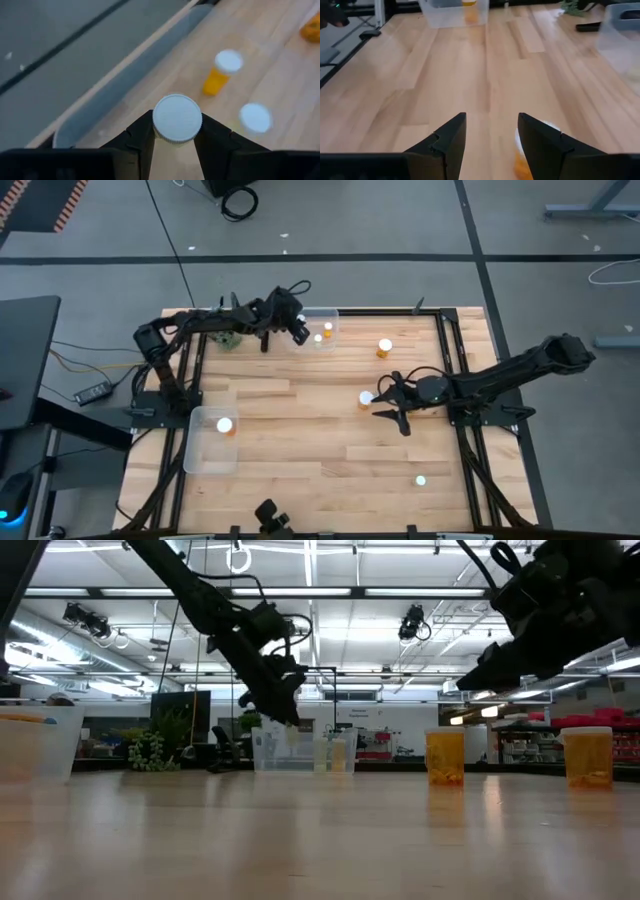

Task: Pick and place medicine bottles into bin by pill shape (circle, oval)
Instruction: Put the left small yellow pill bottle into the top transparent bin

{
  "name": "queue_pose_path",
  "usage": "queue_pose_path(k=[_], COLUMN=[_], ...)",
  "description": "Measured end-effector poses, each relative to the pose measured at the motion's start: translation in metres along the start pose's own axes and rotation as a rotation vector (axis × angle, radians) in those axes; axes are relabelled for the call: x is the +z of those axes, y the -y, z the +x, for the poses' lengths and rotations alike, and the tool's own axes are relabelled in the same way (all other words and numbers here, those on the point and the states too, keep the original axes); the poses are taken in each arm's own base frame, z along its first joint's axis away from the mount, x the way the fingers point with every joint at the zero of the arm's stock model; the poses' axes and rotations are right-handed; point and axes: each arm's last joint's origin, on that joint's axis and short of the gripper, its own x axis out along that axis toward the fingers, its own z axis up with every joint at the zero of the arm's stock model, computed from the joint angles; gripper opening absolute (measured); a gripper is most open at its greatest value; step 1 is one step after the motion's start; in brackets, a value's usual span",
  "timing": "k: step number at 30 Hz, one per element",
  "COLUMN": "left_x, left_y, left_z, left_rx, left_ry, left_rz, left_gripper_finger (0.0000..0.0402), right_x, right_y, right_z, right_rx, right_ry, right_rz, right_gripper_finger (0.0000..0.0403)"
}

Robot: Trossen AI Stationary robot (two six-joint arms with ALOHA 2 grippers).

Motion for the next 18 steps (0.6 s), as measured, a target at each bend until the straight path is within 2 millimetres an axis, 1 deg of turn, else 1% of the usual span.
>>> queue_pose_path(k=[3, 5, 8, 18], left_x=[-0.001, 0.002, 0.0, -0.007], left_y=[-0.008, -0.01, -0.012, -0.017], left_z=[0.006, 0.009, 0.011, 0.011], left_rx=[0.009, 0.011, 0.016, 0.032], left_ry=[-0.024, -0.007, -0.019, -0.093], left_rz=[-0.029, -0.054, -0.071, -0.122], left_gripper_finger=[0.0131, 0.013, 0.0127, 0.0136], right_x=[-0.004, -0.006, -0.008, -0.009], right_y=[0.006, 0.009, 0.011, 0.01], right_z=[-0.006, -0.01, -0.013, -0.012], right_rx=[0.002, 0.014, 0.031, 0.052], right_ry=[0.018, 0.025, 0.034, 0.025], right_rz=[0.011, 0.018, 0.028, 0.03], right_gripper_finger=[0.0186, 0.0186, 0.0186, 0.0186])
